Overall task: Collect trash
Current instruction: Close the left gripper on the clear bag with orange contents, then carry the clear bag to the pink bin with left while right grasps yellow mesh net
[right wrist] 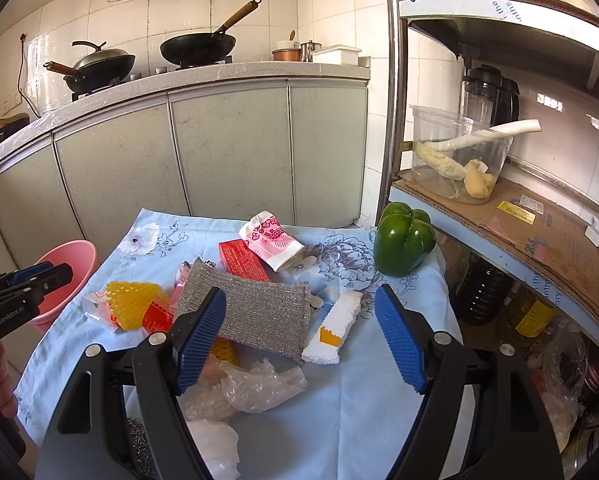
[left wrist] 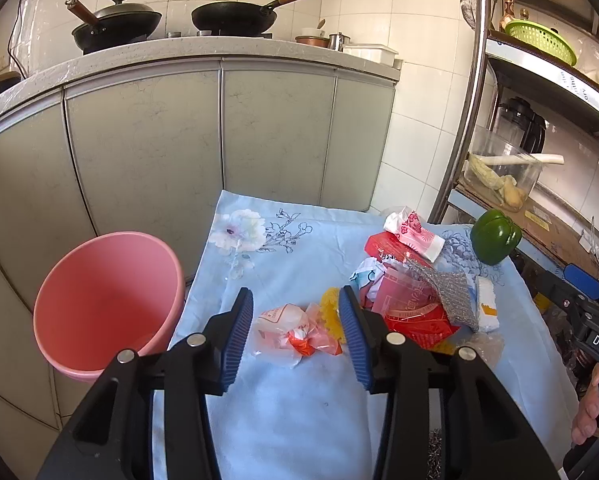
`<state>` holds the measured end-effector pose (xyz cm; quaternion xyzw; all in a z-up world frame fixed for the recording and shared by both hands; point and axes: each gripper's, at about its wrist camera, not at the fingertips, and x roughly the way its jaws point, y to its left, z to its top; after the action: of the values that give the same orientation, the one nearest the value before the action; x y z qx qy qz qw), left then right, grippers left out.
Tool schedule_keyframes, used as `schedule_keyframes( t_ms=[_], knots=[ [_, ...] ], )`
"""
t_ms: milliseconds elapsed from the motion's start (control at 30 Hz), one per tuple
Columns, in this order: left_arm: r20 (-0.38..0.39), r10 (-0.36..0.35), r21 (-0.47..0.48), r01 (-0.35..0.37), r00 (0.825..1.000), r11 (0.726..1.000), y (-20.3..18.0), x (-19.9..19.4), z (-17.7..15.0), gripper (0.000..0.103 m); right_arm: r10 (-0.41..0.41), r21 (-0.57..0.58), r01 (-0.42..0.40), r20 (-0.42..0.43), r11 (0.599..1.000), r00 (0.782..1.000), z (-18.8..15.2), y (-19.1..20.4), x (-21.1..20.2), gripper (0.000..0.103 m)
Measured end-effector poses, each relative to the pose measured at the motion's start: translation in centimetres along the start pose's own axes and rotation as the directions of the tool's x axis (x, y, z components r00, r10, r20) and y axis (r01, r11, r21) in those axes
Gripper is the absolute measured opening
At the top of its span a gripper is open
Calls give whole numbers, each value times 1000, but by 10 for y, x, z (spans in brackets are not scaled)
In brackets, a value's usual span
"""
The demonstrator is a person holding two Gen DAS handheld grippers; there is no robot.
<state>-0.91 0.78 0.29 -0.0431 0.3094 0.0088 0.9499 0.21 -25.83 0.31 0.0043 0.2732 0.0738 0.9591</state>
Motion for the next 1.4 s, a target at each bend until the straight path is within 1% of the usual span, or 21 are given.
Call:
schedule_keyframes(
  t_ms=[200, 367, 533, 567, 600, 633, 700, 767, 900, 1000, 1100, 1167, 1233, 1267, 1300, 1400],
  knots=[
    [-4, -15, 2, 15, 1000, 1000, 6, -1, -2, 49, -5, 1, 5, 1, 1000, 1000, 0, -2, -1, 77],
    [3, -37, 27, 37, 999, 999, 18, -6, -7, 53, -16, 1, 16, -6, 1000, 1000, -3, -8, -2, 77],
    [-44, -85, 22, 86, 995, 996, 34, -4, -16, 53, -14, 16, 15, -25, 1000, 1000, -9, -21, 1, 77],
    [-62, -89, 18, 90, 994, 996, 36, -2, -18, 53, -12, 20, 13, -29, 1000, 1000, -10, -22, 2, 76],
    [-77, -93, 11, 95, 993, 995, 37, 1, -19, 53, -9, 22, 10, -32, 1000, 999, -12, -24, 3, 70],
    [-93, -99, 4, 100, 991, 995, 37, 5, -20, 53, -3, 27, 4, -42, 1000, 999, -14, -26, 5, 69],
    [-104, -102, -1, 103, 989, 995, 35, 11, -20, 53, 7, 39, -5, -54, 999, 999, -17, -30, 8, 63],
    [-107, -87, 17, 89, 990, 996, 30, 17, -20, 51, 18, 50, -15, -65, 999, 998, -18, -33, 10, 59],
    [-125, -57, 60, 65, 991, 996, 24, 32, -15, 49, 30, 52, -26, -70, 998, 997, -22, -36, 11, 58],
    [-142, -63, 38, 70, 988, 997, 26, 44, -11, 49, 37, 61, -32, -76, 998, 996, -23, -39, 12, 58],
    [-170, -73, 26, 78, 983, 997, 28, 55, -10, 49, 71, 97, -63, -88, 993, 994, -23, -42, 15, 58],
    [-194, -83, 23, 89, 977, 996, 28, 62, -12, 48, 98, 109, -88, -88, 990, 991, -21, -40, 15, 58],
    [-214, -90, 24, 97, 973, 995, 28, 67, -17, 41, 119, 99, -110, -81, 989, 990, -19, -35, 14, 58],
    [-224, -99, 21, 107, 970, 994, 28, 69, -19, 34, 130, 88, -123, -77, 989, 989, -18, -30, 14, 58],
    [-231, -110, 18, 118, 967, 993, 29, 70, -21, 24, 142, 77, -137, -75, 988, 987, -17, -27, 14, 58],
    [-224, -121, 11, 127, 967, 992, 31, 69, -25, 22, 174, 56, -170, -79, 984, 982, -13, -16, 13, 58]
  ],
)
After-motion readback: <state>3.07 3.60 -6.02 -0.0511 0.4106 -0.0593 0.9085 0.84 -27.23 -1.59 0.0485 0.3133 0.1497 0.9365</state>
